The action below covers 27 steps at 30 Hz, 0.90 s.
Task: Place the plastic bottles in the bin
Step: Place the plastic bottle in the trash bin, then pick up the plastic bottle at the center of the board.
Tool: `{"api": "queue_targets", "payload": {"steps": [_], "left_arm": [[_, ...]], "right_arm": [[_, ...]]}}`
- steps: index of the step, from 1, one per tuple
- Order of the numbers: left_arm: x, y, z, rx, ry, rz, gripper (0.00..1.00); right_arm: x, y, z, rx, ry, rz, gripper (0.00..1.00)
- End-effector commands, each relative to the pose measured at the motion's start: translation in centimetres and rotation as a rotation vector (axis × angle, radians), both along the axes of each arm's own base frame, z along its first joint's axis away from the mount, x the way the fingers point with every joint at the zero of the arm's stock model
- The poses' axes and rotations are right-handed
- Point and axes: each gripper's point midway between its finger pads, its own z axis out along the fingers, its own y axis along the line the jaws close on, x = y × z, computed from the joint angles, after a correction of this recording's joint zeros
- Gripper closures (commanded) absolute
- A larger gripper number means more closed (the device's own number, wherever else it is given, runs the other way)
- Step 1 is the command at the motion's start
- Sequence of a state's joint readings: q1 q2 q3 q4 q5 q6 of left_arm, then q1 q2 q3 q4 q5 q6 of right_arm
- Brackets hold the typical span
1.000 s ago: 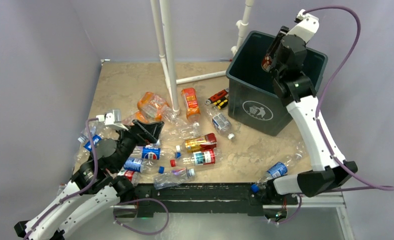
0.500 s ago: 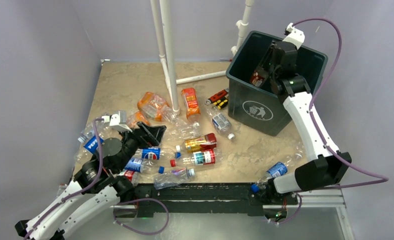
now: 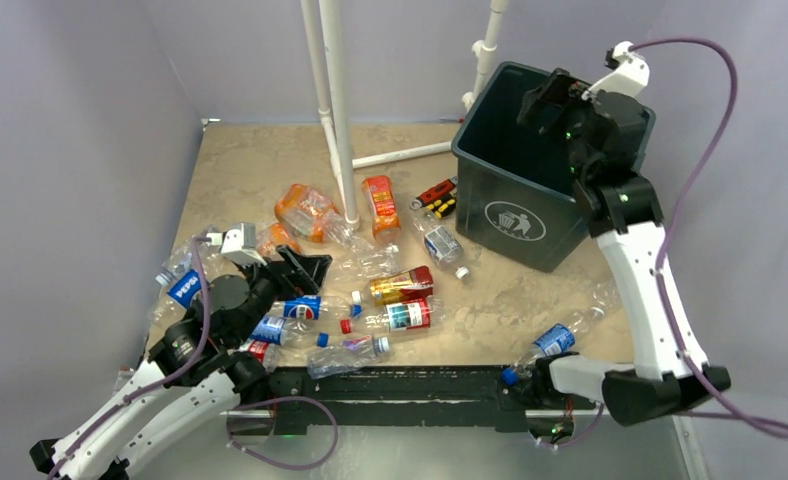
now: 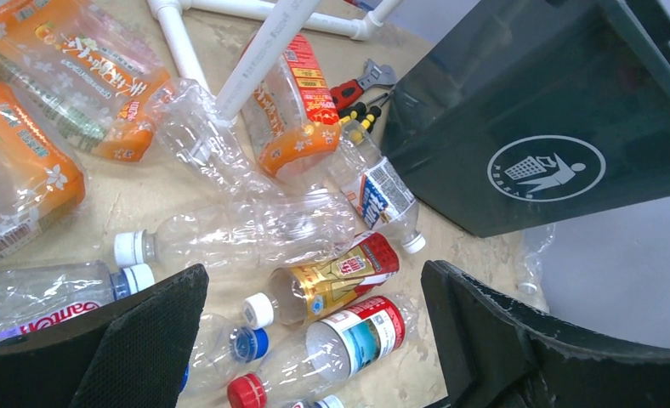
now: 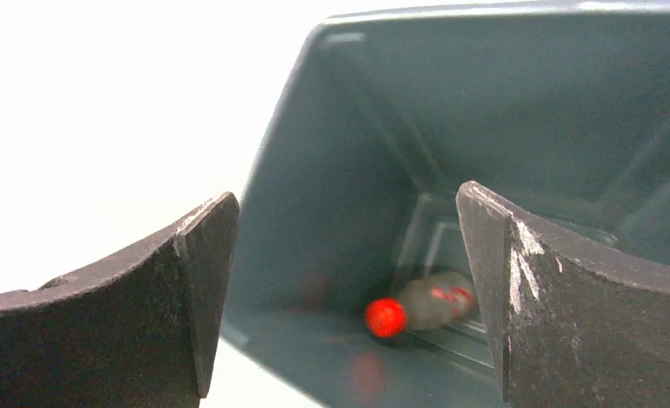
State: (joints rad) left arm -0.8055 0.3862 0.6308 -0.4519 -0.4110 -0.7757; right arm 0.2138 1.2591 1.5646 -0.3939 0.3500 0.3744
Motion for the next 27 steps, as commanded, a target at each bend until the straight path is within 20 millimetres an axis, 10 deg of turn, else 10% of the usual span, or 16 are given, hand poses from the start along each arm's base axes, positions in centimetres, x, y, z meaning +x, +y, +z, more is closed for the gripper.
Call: {"api": "queue_targets", "payload": {"steps": [1, 6, 13, 22, 27], "left_arm": [[0.3, 0.7, 1.2, -0.017, -0.001, 0.044, 0.03], [0.5, 1.0, 1.6, -0.032, -0.004, 0.072, 0.03], [0.6, 1.7, 0.5, -0.044, -0.028, 0.104, 0.04], [0.5, 0.8, -1.3, 0.018, 0.067, 0.075, 0.01], [0.7, -0.8, -3.4, 0.154, 0.154, -0.001, 0.01]], "right_arm": [[-5.6, 4.7, 6.8, 0.072, -0.207, 0.325, 0.01], [-12.9, 12.2, 8.4, 0.071, -0.314, 0.809, 0.01], [-23.2, 19.3, 3.6, 0.252, -0.268, 1.37, 0.01], [-20.1, 21.8, -9.7, 0.12, 0.061, 1.103, 0.01], [-22.0, 23.2, -14.6, 0.051, 0.155, 1.125, 0.01]]}}
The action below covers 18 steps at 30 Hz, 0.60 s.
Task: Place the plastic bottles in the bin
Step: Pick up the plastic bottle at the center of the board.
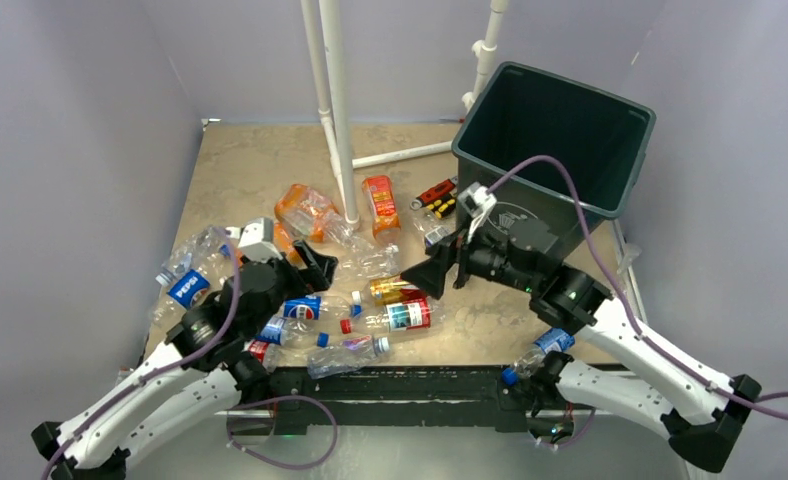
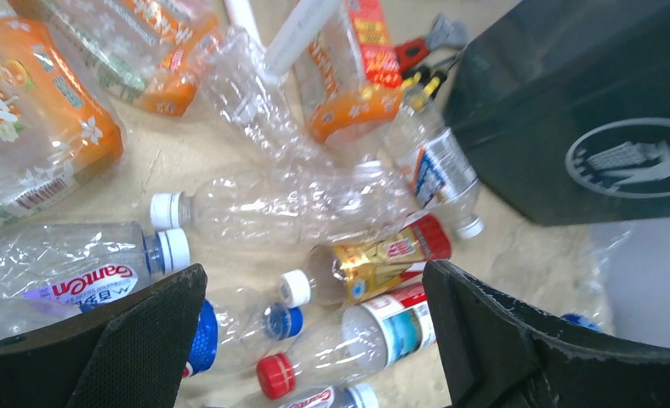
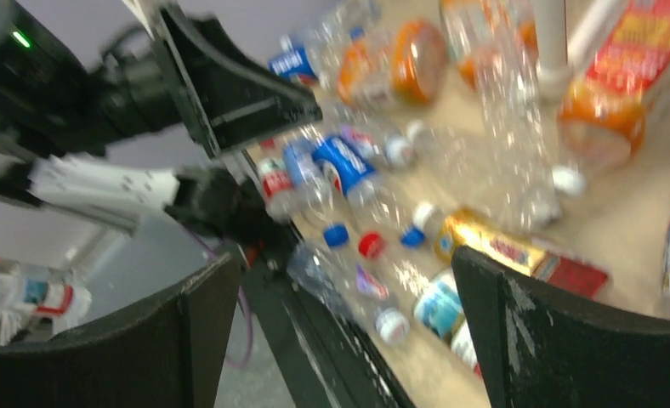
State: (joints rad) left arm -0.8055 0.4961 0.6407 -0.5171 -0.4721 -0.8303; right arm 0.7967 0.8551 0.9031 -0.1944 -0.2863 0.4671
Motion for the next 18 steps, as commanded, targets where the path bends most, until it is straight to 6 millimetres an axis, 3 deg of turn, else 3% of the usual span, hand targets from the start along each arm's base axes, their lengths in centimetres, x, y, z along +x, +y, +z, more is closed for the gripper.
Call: {"api": "queue_targets", "payload": {"steps": [1, 3, 7, 13, 18], "left_arm": [[-0.3, -1.3, -0.5, 0.072, 0.048, -0.089, 0.02], [-0.3, -1.8, -1.0, 0.061, 0.05, -0.105, 0.03], [-0.2, -2.4, -1.9, 0.025, 0.052, -0.107, 0.05], [-0.2, -3.3, -3.2, 0.031, 0.082, -0.143, 0.09], [-0.3, -4.0, -4.6, 0.009, 0.106, -0.157, 0.1]], "right_arm": [[-0.4, 0.0, -3.5, -0.113, -0.016, -0.079, 0.01], [-1.3, 0.4, -5.7, -0.182, 0.003, -0.123, 0.01], [-1.1, -0.1, -9.8, -0.289, 0.015, -0.251, 0.03], [-3.6, 0.6, -15.7, -0.454, 0.042, -0.181, 0.04], [-5.1, 1.6, -18.1, -0.535, 0.022, -0.111, 0.04]]}}
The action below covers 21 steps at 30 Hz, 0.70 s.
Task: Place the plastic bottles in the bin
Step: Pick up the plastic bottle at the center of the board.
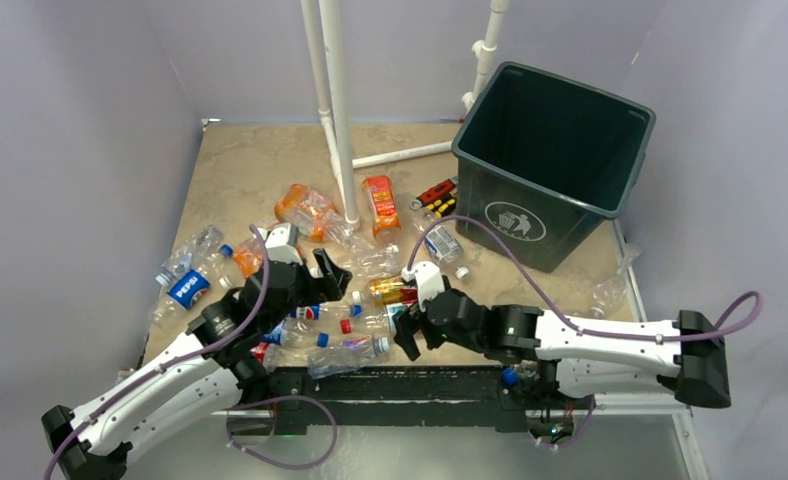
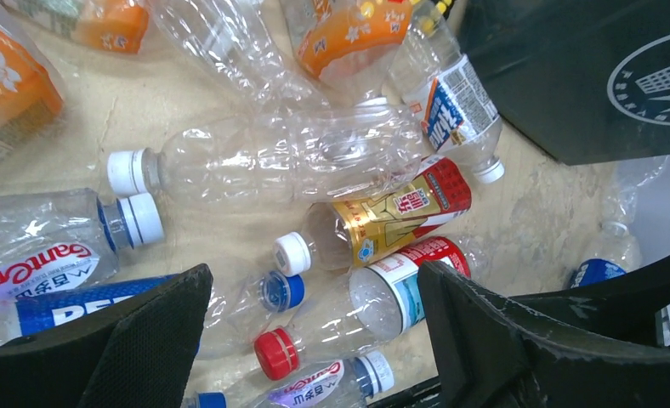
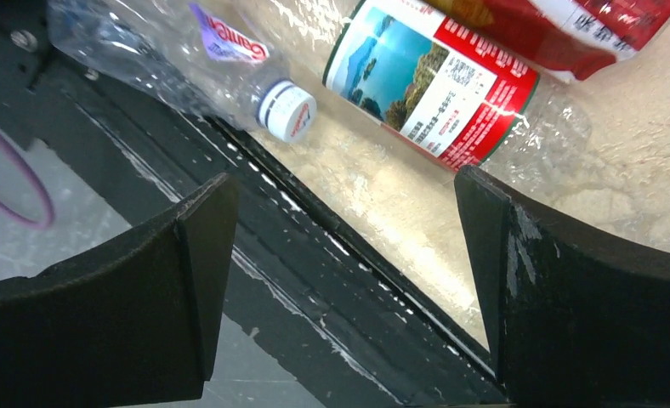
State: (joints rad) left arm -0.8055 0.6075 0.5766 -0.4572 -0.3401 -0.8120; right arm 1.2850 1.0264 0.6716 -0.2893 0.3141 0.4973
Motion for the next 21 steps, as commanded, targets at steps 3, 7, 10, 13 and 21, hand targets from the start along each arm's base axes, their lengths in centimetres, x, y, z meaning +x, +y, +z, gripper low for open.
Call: {"api": "queue_targets", "payload": {"steps": [3, 7, 10, 13, 21], "left_arm": [[0.0, -1.5, -0.4, -0.069, 0.008, -0.033, 0.1], [-0.2, -1.6, -0.4, -0.082, 0.01, -0.04, 0.12], [-0.4, -1.3, -0.4, -0.089, 0.012, -0.032, 0.12], [-0.8, -0.7, -0.8, -0.1, 0.016, -0.017, 0.12], [-1.9, -0.2, -2.4, -0.139, 0.07, 0.006, 0.12]], "right_arm": [[1.0, 0.8, -0.8, -0.064, -0.063, -0.045, 0.01], [2.4, 1.5, -1.0, -0.099, -0.1, -0.094, 0.01], [2.9, 2.1, -1.2, -0.109, -0.113, -0.108, 0.01], [3.6, 2.7, -1.3, -0.09, -0.117, -0.118, 0.01], [4.7, 2.5, -4.3, -0.137, -0.023, -0.112, 0.01]]}}
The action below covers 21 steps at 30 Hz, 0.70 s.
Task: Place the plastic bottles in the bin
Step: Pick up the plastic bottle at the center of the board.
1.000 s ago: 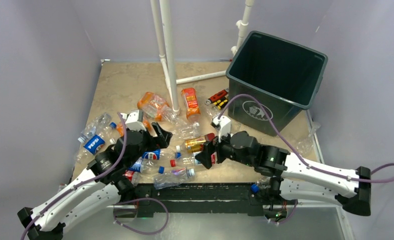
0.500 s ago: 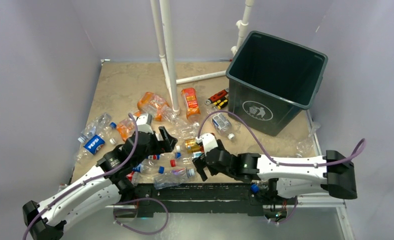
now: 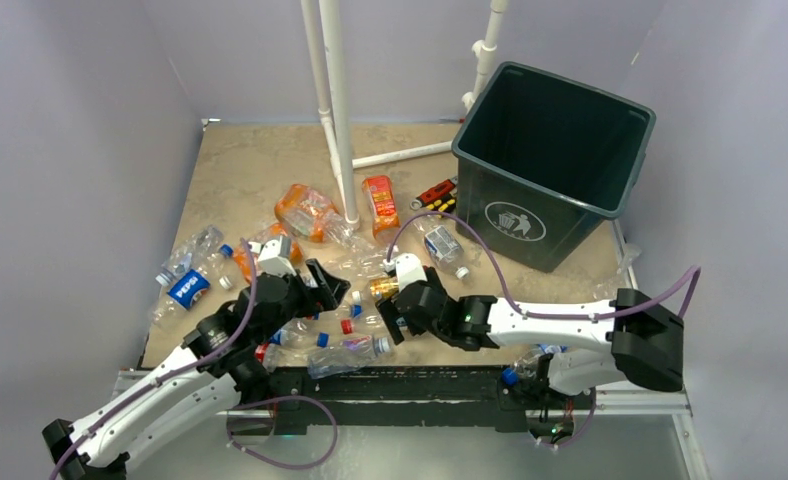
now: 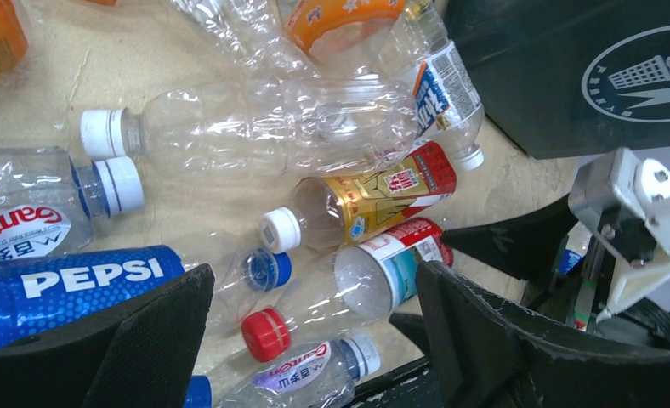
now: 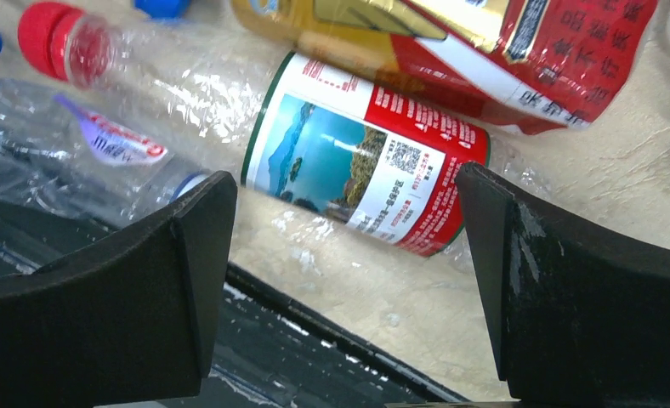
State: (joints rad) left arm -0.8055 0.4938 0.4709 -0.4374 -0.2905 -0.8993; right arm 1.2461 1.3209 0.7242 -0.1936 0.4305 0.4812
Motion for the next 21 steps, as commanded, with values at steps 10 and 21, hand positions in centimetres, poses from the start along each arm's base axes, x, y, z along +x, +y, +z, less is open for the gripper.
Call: {"api": "queue_targets", "payload": {"steps": [10, 21], "left_arm": [[-0.6, 0.0, -1.4, -0.021, 0.055, 0.012, 0.12], [-0.9, -0.3, -2.8, -0.022, 0.109, 0.011, 0.12]], "right_arm": [[1.7, -0.3, 1.2, -0.085, 0.001, -0.04, 0.01], [2.8, -0.6, 1.9, -0.168, -0.012, 0.01, 0.05]]}}
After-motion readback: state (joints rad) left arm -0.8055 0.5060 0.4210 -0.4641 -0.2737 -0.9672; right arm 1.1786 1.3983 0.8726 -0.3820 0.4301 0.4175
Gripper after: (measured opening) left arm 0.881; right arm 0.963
